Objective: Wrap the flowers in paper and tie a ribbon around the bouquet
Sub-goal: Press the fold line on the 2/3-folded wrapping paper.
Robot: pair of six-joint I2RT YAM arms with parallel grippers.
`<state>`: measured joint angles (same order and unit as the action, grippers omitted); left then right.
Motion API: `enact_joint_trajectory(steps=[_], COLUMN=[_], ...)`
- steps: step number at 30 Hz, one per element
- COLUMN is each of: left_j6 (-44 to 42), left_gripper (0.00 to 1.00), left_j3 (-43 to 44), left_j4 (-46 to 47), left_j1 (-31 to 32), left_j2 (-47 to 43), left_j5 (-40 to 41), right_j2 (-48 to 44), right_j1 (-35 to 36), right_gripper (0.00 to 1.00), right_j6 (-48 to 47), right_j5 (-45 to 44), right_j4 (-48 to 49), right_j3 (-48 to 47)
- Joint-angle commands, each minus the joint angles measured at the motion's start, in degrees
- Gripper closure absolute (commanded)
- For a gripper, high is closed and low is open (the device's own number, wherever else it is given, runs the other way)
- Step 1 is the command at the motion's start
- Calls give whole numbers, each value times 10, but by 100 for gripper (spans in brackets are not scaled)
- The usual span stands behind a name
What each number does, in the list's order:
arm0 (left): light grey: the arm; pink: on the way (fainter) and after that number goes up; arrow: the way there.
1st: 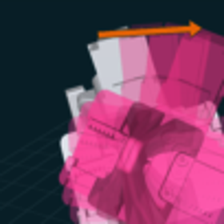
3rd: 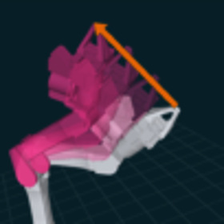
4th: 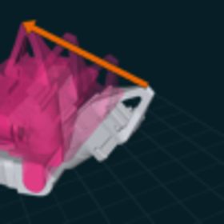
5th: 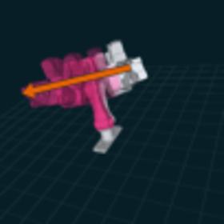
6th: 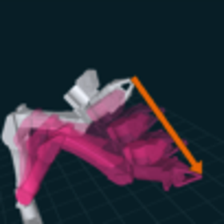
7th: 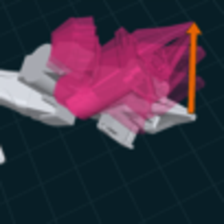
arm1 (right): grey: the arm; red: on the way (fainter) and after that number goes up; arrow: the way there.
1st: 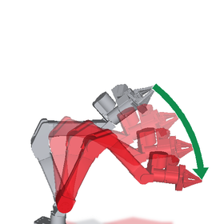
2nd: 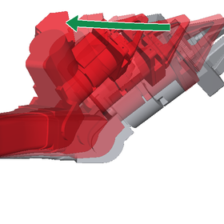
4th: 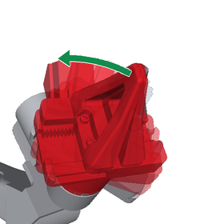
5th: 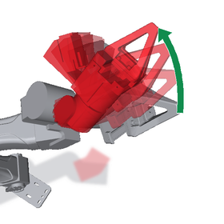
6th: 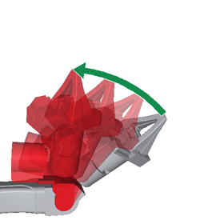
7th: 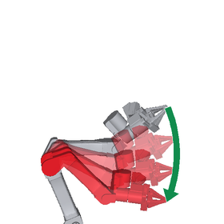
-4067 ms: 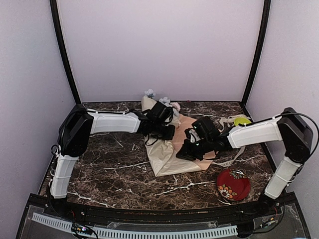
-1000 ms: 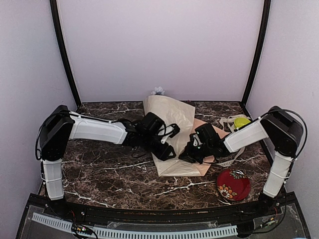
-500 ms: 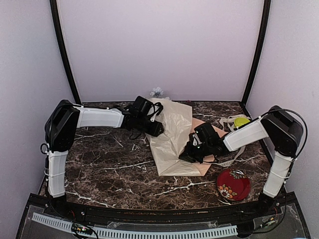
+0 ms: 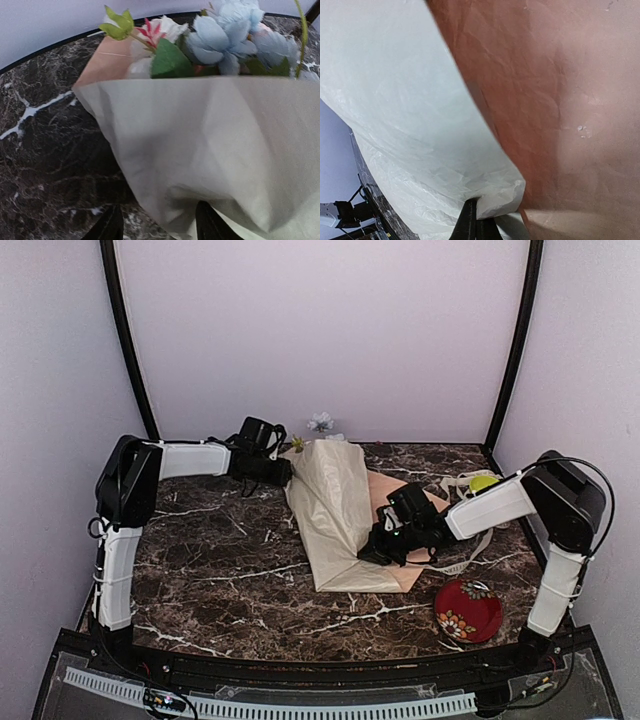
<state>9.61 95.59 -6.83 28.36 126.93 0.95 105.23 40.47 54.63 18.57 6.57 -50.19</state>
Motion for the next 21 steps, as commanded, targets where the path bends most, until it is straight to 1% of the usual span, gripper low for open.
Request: enact_joint_trajectory(steps=[1,4,7,9,11,12,14,16,17,19,21], left_j6=[-7,-4,-9,-10,-7,2,24,42,42,29,8], left_gripper=[49,49,49,49,50,51,52,53,54,53,53], left_j3=[65,116,173,200,198,180,105,-7,-64,-176,-225], left_j4=[5,-9,-37,-64,-78,-79,-59,-15,18,71,91], left_j1=[-35,-53,-65,-67,-68,-67,-61,-42,-25,25,87], left_j2=[37,73,103,104,83,62,1,-78,-133,-200,-238], left_j5=[16,4,16,23,16,6,10,24,27,39,48], right_j2=[15,15,13,13,12,11,8,7,8,10,8], right_j1=[0,1,0,1,1,1,2,2,2,3,5], right_gripper=[100,100,100,100,100,100,100,100,100,100,100], right_j6=[-10,-11,-9,-7,-6,-6,-7,-8,-6,-3,-3], right_j5=[13,14,11,11,10,8,0,-5,-3,1,2], right_j4=[-38,-46,-47,-47,-45,-44,-42,-39,-34,-21,-15], right_j3=[-12,-15,-17,-19,-20,-21,-22,-21,-20,-16,-14])
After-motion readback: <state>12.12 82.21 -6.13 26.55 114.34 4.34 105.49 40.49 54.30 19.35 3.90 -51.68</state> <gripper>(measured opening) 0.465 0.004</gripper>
